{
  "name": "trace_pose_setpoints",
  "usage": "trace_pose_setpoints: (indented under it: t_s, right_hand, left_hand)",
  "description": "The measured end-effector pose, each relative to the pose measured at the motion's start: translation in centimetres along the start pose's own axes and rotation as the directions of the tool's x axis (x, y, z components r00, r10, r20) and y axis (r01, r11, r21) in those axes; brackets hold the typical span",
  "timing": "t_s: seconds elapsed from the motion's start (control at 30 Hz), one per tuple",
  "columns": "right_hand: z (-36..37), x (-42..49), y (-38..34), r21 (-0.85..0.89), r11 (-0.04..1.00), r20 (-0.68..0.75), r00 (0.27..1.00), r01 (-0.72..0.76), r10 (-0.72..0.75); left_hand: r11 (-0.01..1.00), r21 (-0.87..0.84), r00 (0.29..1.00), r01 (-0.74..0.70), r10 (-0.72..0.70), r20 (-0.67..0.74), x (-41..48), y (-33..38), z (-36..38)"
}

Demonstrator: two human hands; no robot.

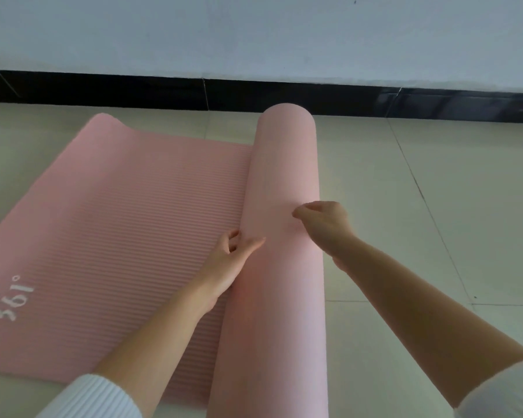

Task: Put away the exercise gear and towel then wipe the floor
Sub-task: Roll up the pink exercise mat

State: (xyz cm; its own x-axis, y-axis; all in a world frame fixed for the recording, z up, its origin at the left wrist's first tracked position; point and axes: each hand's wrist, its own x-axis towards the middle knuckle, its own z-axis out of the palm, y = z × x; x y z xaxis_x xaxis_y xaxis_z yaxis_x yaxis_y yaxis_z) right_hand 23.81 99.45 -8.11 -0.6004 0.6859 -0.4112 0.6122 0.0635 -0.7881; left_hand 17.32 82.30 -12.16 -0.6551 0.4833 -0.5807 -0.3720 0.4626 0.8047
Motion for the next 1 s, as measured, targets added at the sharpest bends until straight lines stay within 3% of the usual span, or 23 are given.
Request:
trace_pose_setpoints:
  t_s: [0.07,0.17,0.33,0.47,0.6,0.67,0.8,0.87,1.0]
  right_hand:
    - [1.4,-0.4,-1.1,-0.079,0.996,0.053,0.998,0.029,-0.025]
    - [3.5,-1.0,-2.3,-0.024,0.998,0.130,0.990,0.064,-0.060]
    - [5.1,-0.9,-3.2,0.163,0.979,0.044,0.990,0.123,-0.132]
    - [6.2,-0.2,-4.1,0.307,0.951,0.041,0.999,-0.027,0.015]
    - [8.0,-0.6,-5.2,-0.063,0.997,0.037,0.998,0.047,-0.045]
    - [8.8,-1.0,-5.8,-0.130,0.984,0.100,0.989,0.119,-0.106]
    - [10.5,-1.7,-7.0,0.020,0.974,0.265,0.938,0.226,-0.223]
    - [11.2,-2.2,-7.5,0.128,0.971,0.293,0.928,0.201,-0.231]
    - [12.5,-1.9,-7.4,0.363,0.927,0.250,0.948,0.098,-0.198]
  left_hand:
    - [0.996,0.067,0.998,-0.057,0.057,-0.004,-0.7,0.4,-1.2]
    - [0.993,0.070,0.995,-0.099,0.098,0.014,-1.2,0.4,-2.7]
    - [0.996,0.031,0.993,-0.088,0.090,-0.070,-1.4,0.2,-5.5]
    - [0.977,0.061,0.968,-0.206,0.213,-0.131,-1.4,0.6,-7.9]
    - [0.971,0.135,0.953,-0.196,0.221,-0.206,-1.4,0.7,-10.0]
    - [0.978,0.100,0.947,-0.181,0.201,-0.252,-1.5,0.4,-11.0]
    - [0.968,0.179,0.973,-0.178,0.200,-0.112,-2.1,0.7,-12.5]
    - [0.974,0.196,0.989,-0.118,0.132,-0.061,-2.1,1.1,-13.3]
    - [0.980,0.190,0.983,-0.062,0.093,-0.156,-1.4,1.2,-15.5]
